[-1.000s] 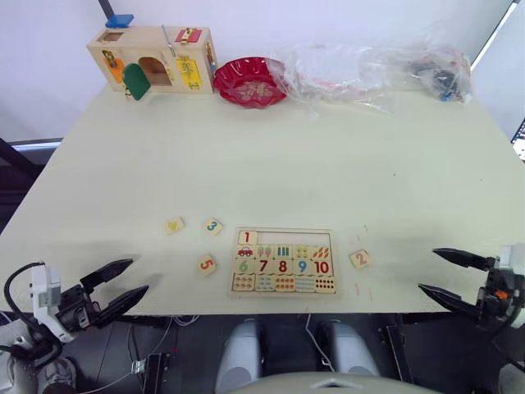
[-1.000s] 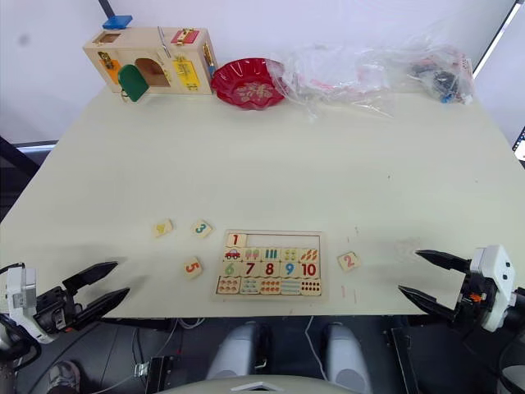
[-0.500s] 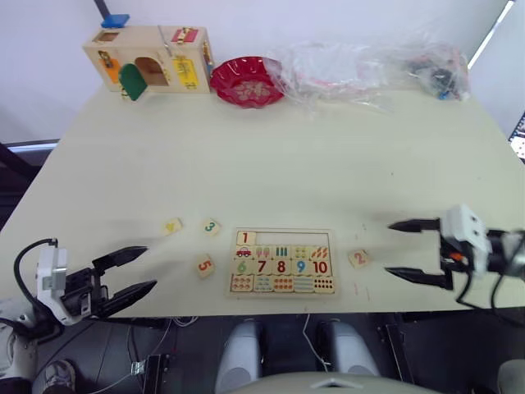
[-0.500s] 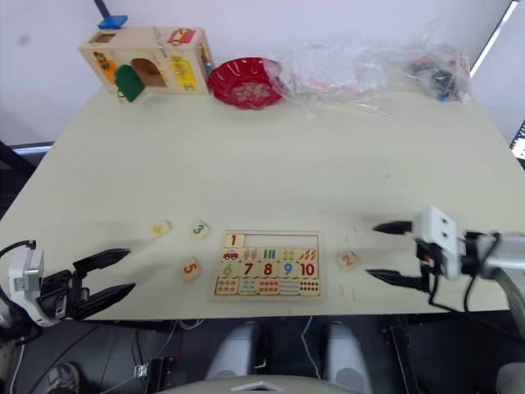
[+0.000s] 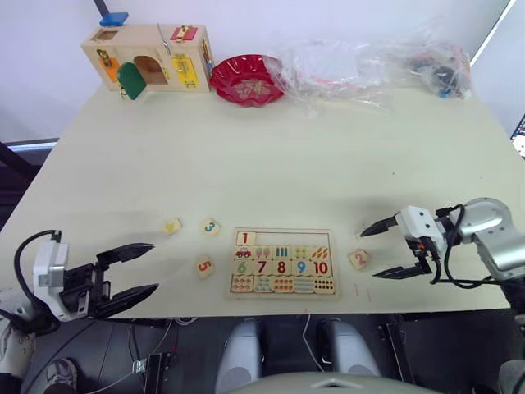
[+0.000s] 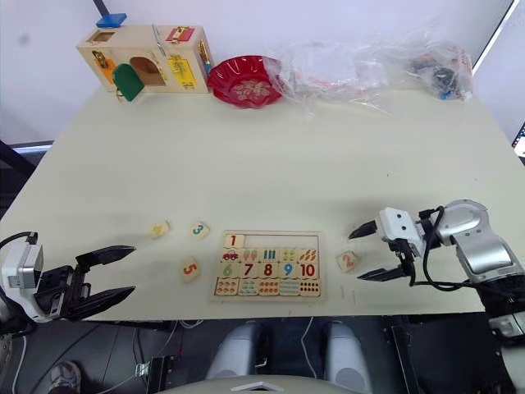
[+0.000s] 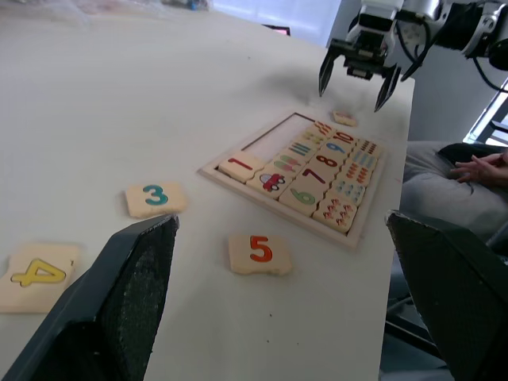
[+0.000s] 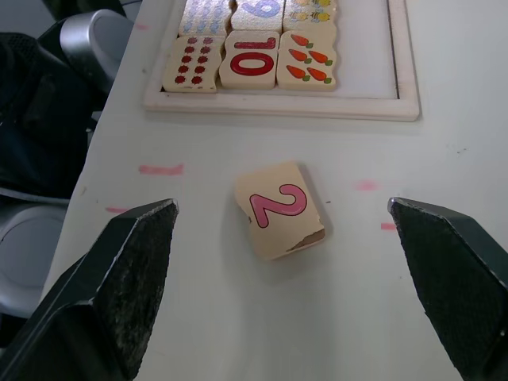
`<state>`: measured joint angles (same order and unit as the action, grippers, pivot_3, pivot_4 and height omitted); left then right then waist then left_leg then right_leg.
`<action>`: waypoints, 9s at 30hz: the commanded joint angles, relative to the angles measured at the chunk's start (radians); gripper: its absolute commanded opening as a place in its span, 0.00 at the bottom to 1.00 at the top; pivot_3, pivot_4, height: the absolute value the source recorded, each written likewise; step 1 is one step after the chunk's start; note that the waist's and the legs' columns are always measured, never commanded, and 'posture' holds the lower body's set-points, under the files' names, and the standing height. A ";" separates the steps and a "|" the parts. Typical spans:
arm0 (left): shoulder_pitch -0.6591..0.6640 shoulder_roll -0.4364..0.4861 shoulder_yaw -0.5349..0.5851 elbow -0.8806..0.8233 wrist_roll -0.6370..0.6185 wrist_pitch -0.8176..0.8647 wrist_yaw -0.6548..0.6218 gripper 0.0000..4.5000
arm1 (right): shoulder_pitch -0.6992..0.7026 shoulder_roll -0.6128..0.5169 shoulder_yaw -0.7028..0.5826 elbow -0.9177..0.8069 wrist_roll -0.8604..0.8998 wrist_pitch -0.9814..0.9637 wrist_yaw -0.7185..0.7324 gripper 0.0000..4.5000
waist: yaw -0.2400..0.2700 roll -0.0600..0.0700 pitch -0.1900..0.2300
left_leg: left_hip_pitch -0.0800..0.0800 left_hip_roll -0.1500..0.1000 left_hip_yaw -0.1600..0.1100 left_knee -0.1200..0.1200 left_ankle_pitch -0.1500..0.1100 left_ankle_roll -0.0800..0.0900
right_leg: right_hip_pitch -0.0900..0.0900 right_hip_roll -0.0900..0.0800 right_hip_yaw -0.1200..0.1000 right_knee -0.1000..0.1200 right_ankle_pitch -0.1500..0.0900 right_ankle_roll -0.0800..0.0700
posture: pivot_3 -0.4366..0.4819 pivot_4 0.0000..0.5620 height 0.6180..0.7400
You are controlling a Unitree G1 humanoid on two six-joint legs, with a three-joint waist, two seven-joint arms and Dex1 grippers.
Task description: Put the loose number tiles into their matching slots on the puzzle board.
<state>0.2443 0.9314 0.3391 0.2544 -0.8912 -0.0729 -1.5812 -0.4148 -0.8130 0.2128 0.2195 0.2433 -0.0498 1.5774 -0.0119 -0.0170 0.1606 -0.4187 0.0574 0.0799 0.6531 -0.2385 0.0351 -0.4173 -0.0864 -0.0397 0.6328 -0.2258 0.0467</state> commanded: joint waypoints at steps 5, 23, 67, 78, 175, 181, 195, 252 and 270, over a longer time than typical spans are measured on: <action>0.046 0.005 0.026 -0.031 -0.020 -0.017 -0.033 1.00 | -0.051 0.026 0.048 0.113 -0.028 -0.117 0.037 0.84 | 0.000 0.000 0.000 | 0.000 0.000 0.002 0.001 0.000 0.000 | 0.000 0.000 0.000 0.001 0.000 0.000 | 0.48 0.27 1.00; 0.057 -0.011 0.050 -0.042 -0.015 -0.003 -0.033 1.00 | -0.097 0.067 0.082 0.222 -0.044 -0.215 0.037 0.47 | -0.002 0.000 0.000 | 0.003 0.000 0.001 0.002 0.002 -0.002 | 0.000 0.000 0.001 0.007 0.000 -0.001 | 0.48 0.27 1.00; 0.081 -0.078 0.126 -0.067 0.036 0.014 -0.033 1.00 | -0.738 0.410 0.429 -0.483 0.003 1.524 -0.635 0.20 | -0.007 -0.001 -0.001 | -0.015 0.001 -0.001 0.006 0.003 -0.004 | -0.019 -0.001 -0.001 0.014 0.001 -0.003 | 0.48 0.27 1.00; 0.073 -0.084 0.159 -0.055 0.038 0.027 -0.033 1.00 | -0.726 0.518 0.521 -0.391 0.020 1.477 -0.763 0.20 | -0.016 -0.001 -0.001 | -0.015 0.001 -0.002 0.011 0.003 -0.004 | -0.017 0.000 -0.003 0.018 0.000 -0.003 | 0.48 0.27 1.00; 0.061 -0.198 0.232 -0.082 0.111 0.094 -0.008 1.00 | -0.350 0.572 0.295 -0.131 -0.009 0.719 -0.684 0.01 | -0.029 -0.005 0.000 | -0.015 0.006 -0.007 0.014 0.003 -0.005 | -0.020 0.001 -0.002 0.020 0.000 -0.004 | 0.48 0.27 1.00; 0.068 -0.203 0.235 -0.090 0.112 0.094 -0.005 1.00 | -0.366 0.585 0.298 -0.076 -0.047 0.691 -0.674 0.01 | -0.029 -0.005 0.000 | -0.015 0.006 -0.007 0.014 0.003 -0.005 | -0.020 0.001 -0.002 0.020 0.000 -0.004 | 0.48 0.27 1.00; 0.083 -0.212 0.241 -0.104 0.109 0.093 0.001 1.00 | -0.360 0.584 0.316 -0.070 -0.090 0.685 -0.610 0.01 | -0.029 -0.004 0.000 | -0.015 0.006 -0.007 0.014 0.003 -0.005 | -0.020 0.001 -0.002 0.021 0.000 -0.004 | 0.48 0.27 1.00; -0.023 -0.221 0.279 0.150 0.200 0.025 0.044 1.00 | 0.634 0.133 -0.575 -0.499 0.360 0.278 -0.416 0.97 | 0.004 -0.004 0.000 | -0.013 0.011 -0.007 0.014 0.003 -0.005 | -0.014 0.003 -0.004 0.012 0.000 -0.003 | 0.48 0.27 1.00; -0.036 -0.266 0.274 0.124 0.192 0.004 0.049 1.00 | 0.694 0.169 -0.557 -0.577 0.321 0.238 -0.515 0.97 | 0.006 -0.005 0.000 | -0.012 0.011 -0.006 0.015 0.003 -0.005 | -0.013 0.003 -0.005 0.013 0.001 -0.003 | 0.48 0.27 1.00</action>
<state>0.2035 0.6630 0.5993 0.4042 -0.6895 -0.0560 -1.5329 0.2724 -0.6505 -0.3302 -0.3186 0.5578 0.2098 1.0755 -0.0059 -0.0218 0.1604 -0.4311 0.0680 0.0734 0.6679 -0.2358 0.0305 -0.4305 -0.0828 -0.0443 0.6454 -0.2253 0.0434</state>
